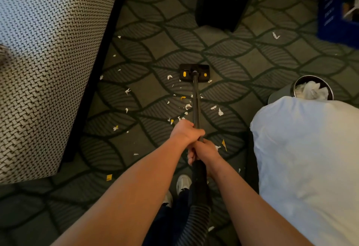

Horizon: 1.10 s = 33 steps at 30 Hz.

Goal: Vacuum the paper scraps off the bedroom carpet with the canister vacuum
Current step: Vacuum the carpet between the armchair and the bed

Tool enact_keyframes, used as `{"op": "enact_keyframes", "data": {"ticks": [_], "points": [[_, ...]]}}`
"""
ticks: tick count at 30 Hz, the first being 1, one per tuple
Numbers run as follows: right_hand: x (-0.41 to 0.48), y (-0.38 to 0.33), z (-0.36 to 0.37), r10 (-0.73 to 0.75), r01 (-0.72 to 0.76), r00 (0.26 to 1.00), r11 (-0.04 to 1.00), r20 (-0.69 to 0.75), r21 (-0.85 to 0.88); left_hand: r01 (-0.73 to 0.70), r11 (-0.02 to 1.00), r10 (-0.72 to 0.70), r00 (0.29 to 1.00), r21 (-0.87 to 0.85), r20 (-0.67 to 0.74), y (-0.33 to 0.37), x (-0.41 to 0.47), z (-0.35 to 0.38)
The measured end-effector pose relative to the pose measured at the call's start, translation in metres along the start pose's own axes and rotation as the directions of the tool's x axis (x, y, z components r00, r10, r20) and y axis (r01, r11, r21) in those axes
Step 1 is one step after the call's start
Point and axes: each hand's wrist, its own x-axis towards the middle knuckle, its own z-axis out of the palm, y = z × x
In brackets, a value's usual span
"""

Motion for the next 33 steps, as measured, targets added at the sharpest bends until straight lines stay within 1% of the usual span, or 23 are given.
{"op": "enact_keyframes", "data": {"ticks": [8,10,12,13,14,16,18,19,21,23,25,28,29,30,32,33], "points": [[-0.016,0.034,0.011,-0.008,0.008,0.999,1.000,0.047,-0.007,0.029,1.000,-0.029,1.000,0.004,0.003,-0.034,-0.016,0.001],[-0.017,0.042,0.012,-0.001,0.000,0.993,1.000,0.118,0.010,0.043,0.999,-0.043,0.999,-0.010,0.015,-0.045,-0.019,0.001],[-0.016,0.047,0.010,0.032,-0.042,0.976,0.998,0.214,0.040,0.054,0.996,-0.053,0.998,-0.070,0.021,-0.053,-0.020,0.000],[-0.014,0.048,0.008,0.057,-0.066,0.968,0.997,0.243,0.026,0.062,0.993,-0.061,0.998,-0.104,0.016,-0.057,-0.020,0.000],[-0.012,0.049,0.005,0.085,-0.083,0.967,0.996,0.241,-0.015,0.070,0.989,-0.069,0.998,-0.134,0.010,-0.061,-0.020,0.000],[-0.003,0.049,-0.002,0.130,-0.113,0.976,0.988,0.173,-0.107,0.109,0.977,-0.108,0.994,-0.184,0.019,-0.071,-0.019,0.001],[0.007,0.045,-0.003,0.130,-0.117,0.987,0.983,0.090,-0.139,0.140,0.965,-0.133,0.990,-0.220,0.047,-0.080,-0.019,0.003],[0.012,0.042,-0.001,0.109,-0.103,0.994,0.982,0.031,-0.155,0.163,0.958,-0.153,0.986,-0.236,0.060,-0.083,-0.019,0.005],[0.025,0.035,0.007,0.017,-0.039,0.996,0.967,-0.088,-0.251,0.222,0.931,-0.207,0.975,-0.289,0.081,-0.089,-0.017,0.011],[0.042,0.031,0.013,-0.087,0.032,0.986,0.935,-0.141,-0.354,0.295,0.888,-0.263,0.955,-0.352,0.135,-0.092,-0.017,0.021],[0.056,0.027,0.017,-0.122,0.049,0.980,0.914,-0.157,-0.402,0.360,0.829,-0.306,0.933,-0.429,0.191,-0.094,-0.017,0.031],[0.071,0.018,0.020,-0.064,-0.003,0.987,0.909,-0.146,-0.417,0.428,0.745,-0.346,0.904,-0.511,0.252,-0.094,-0.016,0.043],[0.077,0.016,0.020,-0.044,-0.023,0.988,0.905,-0.146,-0.425,0.467,0.704,-0.368,0.884,-0.535,0.288,-0.095,-0.017,0.044],[0.084,0.016,0.019,-0.030,-0.038,0.988,0.900,-0.149,-0.433,0.523,0.643,-0.384,0.852,-0.560,0.355,-0.096,-0.018,0.045],[0.096,0.016,0.019,-0.017,-0.054,0.988,0.895,-0.155,-0.444,0.627,0.513,-0.363,0.777,-0.586,0.514,-0.099,-0.021,0.044],[0.102,0.016,0.019,-0.016,-0.051,0.989,0.897,-0.149,-0.438,0.645,0.488,-0.344,0.762,-0.589,0.549,-0.101,-0.021,0.046]]}}
